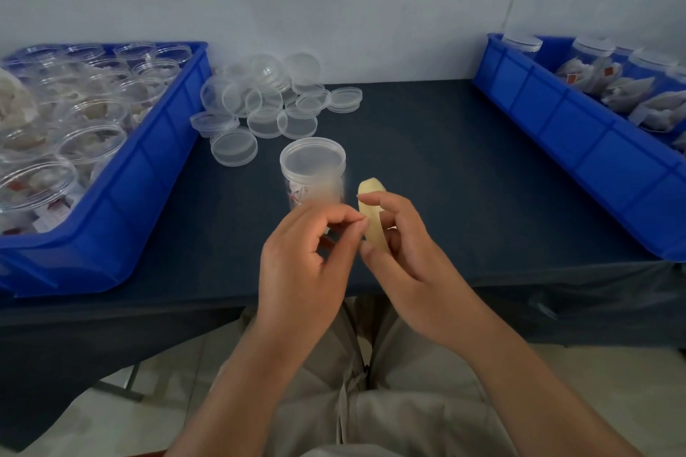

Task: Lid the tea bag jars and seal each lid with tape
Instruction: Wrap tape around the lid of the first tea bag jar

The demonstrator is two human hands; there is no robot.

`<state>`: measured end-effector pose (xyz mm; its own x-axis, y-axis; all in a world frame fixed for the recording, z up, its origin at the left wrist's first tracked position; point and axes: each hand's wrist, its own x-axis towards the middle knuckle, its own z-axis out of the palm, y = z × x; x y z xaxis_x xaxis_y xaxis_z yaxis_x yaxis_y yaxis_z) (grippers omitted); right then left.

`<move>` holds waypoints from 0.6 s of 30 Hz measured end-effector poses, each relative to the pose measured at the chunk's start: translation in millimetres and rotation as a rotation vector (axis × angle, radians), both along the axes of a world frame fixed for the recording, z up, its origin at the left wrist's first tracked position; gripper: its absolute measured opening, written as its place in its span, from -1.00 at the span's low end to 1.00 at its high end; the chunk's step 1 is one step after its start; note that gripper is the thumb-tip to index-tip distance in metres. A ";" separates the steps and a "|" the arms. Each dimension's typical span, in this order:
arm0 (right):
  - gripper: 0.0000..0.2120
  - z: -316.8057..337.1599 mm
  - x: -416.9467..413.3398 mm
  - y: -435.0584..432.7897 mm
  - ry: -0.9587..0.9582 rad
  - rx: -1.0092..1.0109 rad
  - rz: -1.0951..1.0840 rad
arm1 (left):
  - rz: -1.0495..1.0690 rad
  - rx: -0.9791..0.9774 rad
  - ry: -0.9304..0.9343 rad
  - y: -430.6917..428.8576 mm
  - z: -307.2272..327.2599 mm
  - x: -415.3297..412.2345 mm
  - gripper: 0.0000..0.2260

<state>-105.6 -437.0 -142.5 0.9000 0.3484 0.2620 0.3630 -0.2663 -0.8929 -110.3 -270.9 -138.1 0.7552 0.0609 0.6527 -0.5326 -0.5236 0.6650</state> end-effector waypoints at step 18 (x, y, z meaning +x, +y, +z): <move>-0.79 16.5 2.0 -6.8 -0.038 -0.193 -0.110 | 0.015 -0.223 0.097 -1.6 7.2 9.5 -0.84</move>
